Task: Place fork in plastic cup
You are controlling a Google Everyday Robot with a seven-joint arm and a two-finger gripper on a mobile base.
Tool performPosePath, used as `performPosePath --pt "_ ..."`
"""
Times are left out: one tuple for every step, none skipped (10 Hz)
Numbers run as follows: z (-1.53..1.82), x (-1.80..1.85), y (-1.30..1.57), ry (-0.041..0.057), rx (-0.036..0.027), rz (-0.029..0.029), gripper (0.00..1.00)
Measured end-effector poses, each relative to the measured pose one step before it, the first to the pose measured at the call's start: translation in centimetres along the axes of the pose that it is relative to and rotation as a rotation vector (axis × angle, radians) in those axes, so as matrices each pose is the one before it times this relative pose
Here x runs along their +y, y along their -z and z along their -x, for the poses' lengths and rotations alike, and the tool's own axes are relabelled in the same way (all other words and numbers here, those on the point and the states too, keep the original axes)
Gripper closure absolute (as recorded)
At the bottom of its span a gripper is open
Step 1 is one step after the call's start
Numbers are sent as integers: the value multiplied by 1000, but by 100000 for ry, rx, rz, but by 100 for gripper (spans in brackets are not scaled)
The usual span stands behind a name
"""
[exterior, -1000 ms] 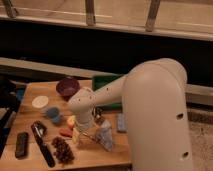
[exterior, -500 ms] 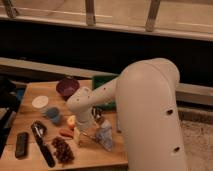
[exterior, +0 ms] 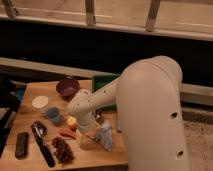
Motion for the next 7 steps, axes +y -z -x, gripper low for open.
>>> performPosePath --pt "117 425 38 2202 -1084 -2362 20" --pt "134 451 57 2235 -1695 -2081 20" --pt "19 212 -73 2548 -685 -2032 20" --pt "189 160 -43 1335 -209 -210 20" --pt "191 105 -304 2487 864 -25 20" --pt "7 -156 -328 1338 1794 216 20" --pt "-64 -225 -208 743 1285 275 20"
